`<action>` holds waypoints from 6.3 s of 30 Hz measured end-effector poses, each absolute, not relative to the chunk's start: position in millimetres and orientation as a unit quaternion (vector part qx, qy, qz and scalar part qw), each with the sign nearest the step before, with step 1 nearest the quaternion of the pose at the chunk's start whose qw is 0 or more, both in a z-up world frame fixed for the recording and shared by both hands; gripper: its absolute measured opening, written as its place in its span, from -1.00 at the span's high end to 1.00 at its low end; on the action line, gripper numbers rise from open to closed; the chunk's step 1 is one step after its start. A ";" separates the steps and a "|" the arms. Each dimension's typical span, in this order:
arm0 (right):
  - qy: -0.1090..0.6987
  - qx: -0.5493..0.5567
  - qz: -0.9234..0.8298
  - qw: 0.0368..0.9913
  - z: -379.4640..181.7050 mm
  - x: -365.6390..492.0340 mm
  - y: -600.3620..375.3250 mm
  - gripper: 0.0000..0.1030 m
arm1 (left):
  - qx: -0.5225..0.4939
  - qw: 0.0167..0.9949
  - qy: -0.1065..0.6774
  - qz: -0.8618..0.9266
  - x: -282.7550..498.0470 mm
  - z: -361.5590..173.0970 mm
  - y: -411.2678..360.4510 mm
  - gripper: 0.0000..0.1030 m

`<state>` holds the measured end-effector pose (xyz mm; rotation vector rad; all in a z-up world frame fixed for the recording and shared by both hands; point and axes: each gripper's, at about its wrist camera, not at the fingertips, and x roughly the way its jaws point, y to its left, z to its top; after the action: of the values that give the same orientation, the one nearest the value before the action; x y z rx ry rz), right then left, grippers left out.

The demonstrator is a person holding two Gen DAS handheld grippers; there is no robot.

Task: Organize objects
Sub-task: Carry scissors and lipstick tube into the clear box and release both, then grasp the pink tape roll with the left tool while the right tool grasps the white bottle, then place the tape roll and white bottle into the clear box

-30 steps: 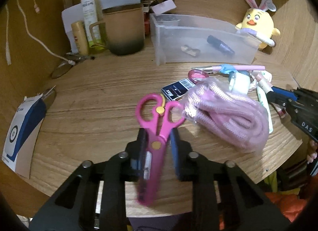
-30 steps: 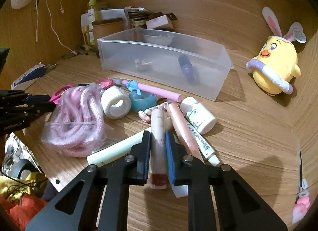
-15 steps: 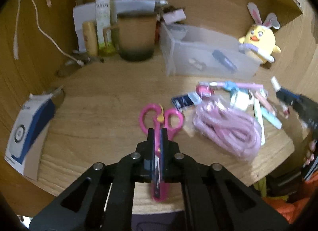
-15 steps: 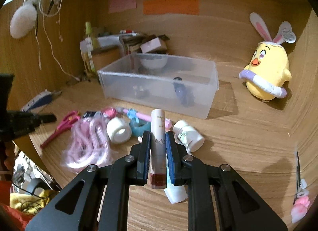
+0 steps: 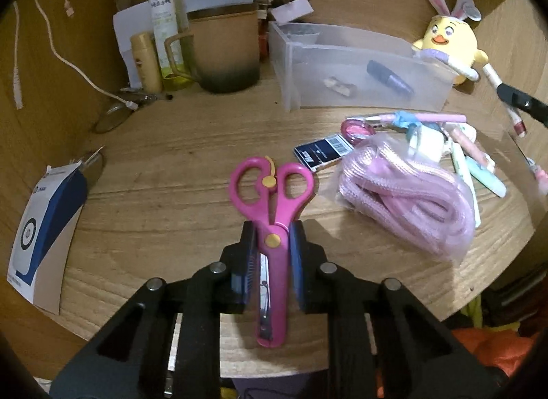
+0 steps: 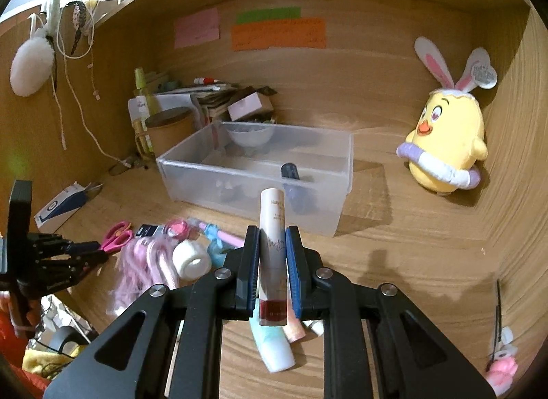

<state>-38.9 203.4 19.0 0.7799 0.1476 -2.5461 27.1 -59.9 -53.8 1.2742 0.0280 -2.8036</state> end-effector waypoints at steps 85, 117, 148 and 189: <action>0.109 0.339 -0.904 0.237 34.8 -121.9 190.6 -0.12 | 0.407 -0.054 -0.025 -0.911 -89.6 19.7 -41.1 -0.61; 0.093 0.430 -0.860 0.257 -46.0 -114.8 197.7 0.48 | 0.477 -0.108 -0.009 -0.872 -101.5 -47.3 -9.4 0.32; 0.063 0.305 -0.920 0.237 50.6 -134.9 206.9 0.48 | 0.354 -0.071 0.017 -0.933 -105.9 53.8 -49.4 0.33; 0.108 0.367 -0.882 0.274 19.9 -168.2 141.8 0.26 | 0.376 -0.070 -0.014 -0.924 -113.6 35.8 -56.7 -0.71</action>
<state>-168.2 141.8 19.9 0.9877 0.2905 -2.3739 -113.6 -56.7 35.8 1.2365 -0.0451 -3.0401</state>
